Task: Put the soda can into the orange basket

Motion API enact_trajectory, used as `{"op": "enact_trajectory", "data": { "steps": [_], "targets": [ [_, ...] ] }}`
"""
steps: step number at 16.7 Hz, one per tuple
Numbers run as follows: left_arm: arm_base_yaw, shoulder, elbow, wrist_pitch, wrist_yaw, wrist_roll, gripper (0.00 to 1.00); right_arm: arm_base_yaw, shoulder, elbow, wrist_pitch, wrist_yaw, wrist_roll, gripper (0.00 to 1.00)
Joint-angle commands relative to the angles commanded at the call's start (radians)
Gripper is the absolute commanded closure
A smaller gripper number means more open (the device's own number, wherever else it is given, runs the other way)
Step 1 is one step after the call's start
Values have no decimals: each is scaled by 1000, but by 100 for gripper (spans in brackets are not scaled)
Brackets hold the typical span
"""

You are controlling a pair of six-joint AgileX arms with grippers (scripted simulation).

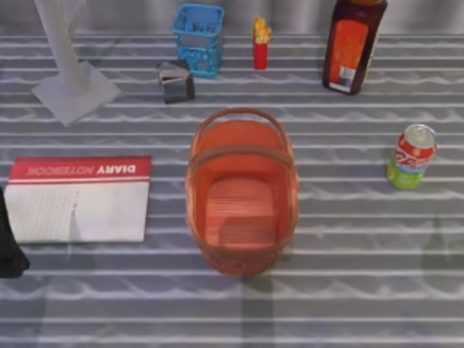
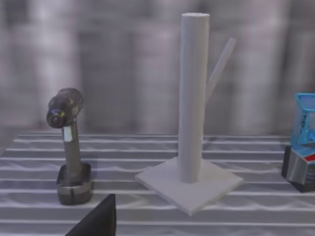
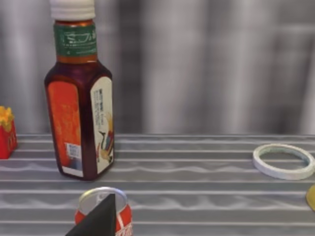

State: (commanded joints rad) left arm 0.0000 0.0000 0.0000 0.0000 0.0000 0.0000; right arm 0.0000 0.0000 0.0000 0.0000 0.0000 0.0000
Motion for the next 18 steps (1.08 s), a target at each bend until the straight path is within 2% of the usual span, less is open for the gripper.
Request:
{"op": "enact_trajectory", "data": {
  "steps": [4, 8, 12, 18],
  "targets": [
    [0, 0, 0, 0, 0, 0, 0, 4, 30, 29, -25, 0, -12, 0],
    [0, 0, 0, 0, 0, 0, 0, 24, 219, 202, -161, 2, -77, 0],
    [0, 0, 0, 0, 0, 0, 0, 53, 560, 499, -361, 2, -172, 0],
    [0, 0, 0, 0, 0, 0, 0, 105, 1209, 1067, -690, -7, -327, 0]
  ]
}}
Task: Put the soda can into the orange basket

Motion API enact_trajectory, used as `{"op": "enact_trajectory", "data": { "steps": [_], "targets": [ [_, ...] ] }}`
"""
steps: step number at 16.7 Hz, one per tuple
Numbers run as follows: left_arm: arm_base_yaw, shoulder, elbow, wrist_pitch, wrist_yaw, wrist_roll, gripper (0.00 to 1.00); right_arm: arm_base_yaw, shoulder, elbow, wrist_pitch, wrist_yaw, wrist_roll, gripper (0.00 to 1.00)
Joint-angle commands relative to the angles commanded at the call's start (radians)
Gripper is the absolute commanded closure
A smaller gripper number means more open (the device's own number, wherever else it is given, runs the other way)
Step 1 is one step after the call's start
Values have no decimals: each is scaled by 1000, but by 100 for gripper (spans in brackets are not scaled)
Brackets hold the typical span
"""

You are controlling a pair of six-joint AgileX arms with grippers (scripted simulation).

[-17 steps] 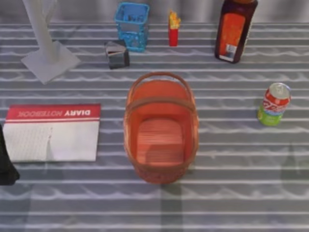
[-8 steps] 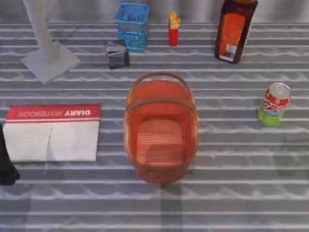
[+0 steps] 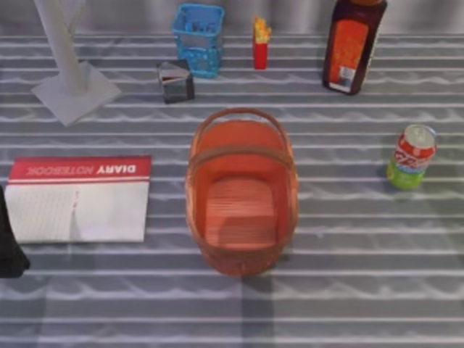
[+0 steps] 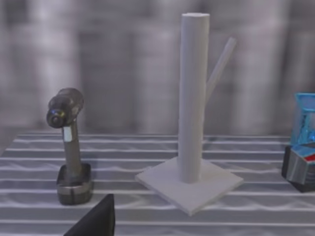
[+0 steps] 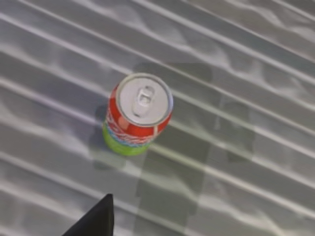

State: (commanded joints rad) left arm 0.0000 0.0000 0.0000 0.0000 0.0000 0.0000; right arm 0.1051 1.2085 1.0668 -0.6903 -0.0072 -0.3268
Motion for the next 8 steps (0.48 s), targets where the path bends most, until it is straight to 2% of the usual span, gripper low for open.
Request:
{"op": "enact_trajectory", "data": {
  "steps": [4, 8],
  "targets": [
    [0, 0, 0, 0, 0, 0, 0, 32, 429, 367, -210, -4, -97, 0],
    [0, 0, 0, 0, 0, 0, 0, 57, 780, 648, -393, 0, -178, 0]
  ]
}}
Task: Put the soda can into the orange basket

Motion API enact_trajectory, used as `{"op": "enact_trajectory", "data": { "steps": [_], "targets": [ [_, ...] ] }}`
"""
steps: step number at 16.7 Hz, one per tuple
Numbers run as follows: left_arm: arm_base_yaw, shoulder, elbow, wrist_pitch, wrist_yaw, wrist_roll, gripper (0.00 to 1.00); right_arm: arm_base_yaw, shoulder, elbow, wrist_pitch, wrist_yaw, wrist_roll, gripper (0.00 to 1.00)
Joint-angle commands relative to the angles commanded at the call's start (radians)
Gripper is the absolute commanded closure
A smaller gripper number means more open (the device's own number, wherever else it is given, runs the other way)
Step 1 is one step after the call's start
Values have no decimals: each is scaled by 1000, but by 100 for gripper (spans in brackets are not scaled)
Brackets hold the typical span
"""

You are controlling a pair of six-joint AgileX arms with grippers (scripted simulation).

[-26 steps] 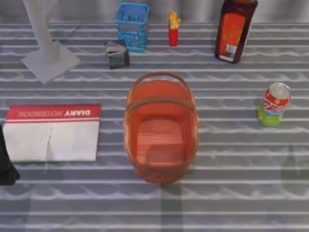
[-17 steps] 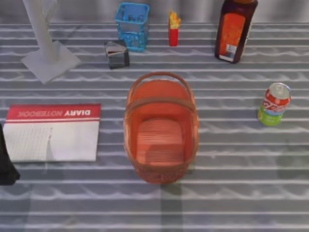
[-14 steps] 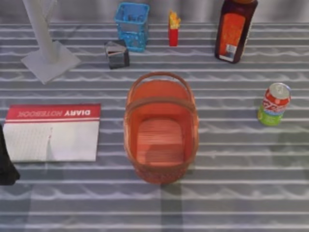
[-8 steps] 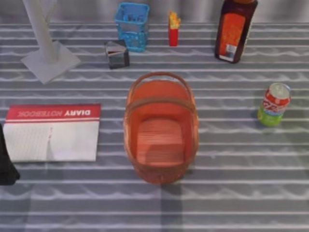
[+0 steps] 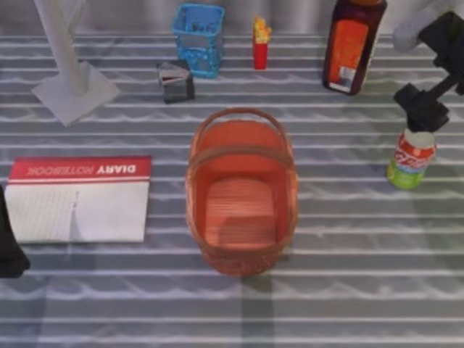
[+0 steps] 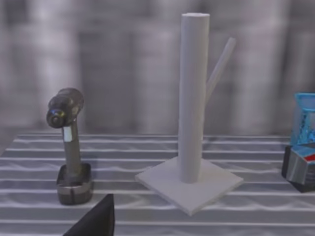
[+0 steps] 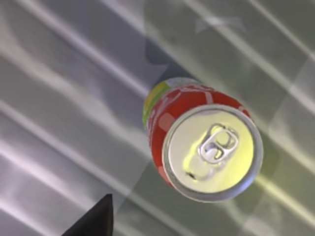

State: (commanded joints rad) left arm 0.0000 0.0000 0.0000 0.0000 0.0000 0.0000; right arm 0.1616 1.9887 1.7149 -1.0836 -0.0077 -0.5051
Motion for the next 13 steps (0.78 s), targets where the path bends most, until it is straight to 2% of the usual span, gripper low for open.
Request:
{"op": "enact_trajectory", "data": {
  "steps": [5, 13],
  "targets": [
    [0, 0, 0, 0, 0, 0, 0, 16, 228, 170, -141, 9, -59, 0],
    [0, 0, 0, 0, 0, 0, 0, 14, 247, 164, -132, 10, -65, 0]
  ]
}}
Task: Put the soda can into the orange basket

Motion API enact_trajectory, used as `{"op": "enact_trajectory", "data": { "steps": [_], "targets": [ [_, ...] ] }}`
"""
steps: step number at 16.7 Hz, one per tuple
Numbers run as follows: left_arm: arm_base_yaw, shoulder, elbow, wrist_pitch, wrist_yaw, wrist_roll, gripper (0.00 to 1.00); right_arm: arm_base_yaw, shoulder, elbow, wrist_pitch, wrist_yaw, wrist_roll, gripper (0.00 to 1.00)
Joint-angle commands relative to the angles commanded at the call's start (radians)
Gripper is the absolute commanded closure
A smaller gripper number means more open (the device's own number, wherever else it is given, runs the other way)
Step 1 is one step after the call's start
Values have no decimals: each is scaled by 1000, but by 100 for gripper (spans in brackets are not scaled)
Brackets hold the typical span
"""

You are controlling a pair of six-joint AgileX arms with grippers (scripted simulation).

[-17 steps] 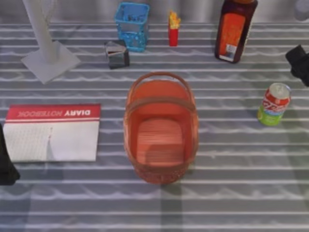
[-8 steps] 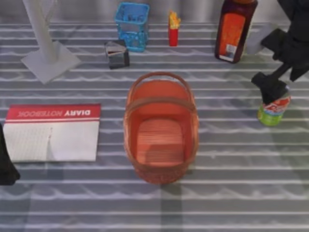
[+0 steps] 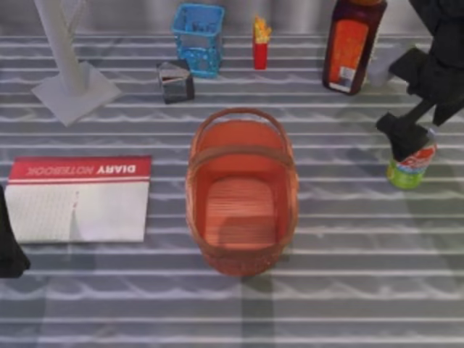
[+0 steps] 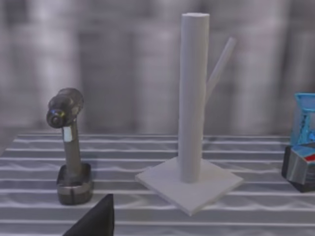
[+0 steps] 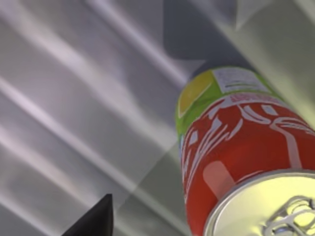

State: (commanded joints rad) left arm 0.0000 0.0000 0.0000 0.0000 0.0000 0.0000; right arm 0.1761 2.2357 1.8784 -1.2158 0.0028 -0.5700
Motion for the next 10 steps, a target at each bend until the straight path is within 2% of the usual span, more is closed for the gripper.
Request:
{"op": "enact_trajectory", "data": {
  "steps": [5, 10],
  "targets": [
    [0, 0, 0, 0, 0, 0, 0, 3, 31, -102, 135, 0, 2, 0],
    [0, 0, 0, 0, 0, 0, 0, 4, 37, -118, 155, 0, 3, 0]
  ]
}}
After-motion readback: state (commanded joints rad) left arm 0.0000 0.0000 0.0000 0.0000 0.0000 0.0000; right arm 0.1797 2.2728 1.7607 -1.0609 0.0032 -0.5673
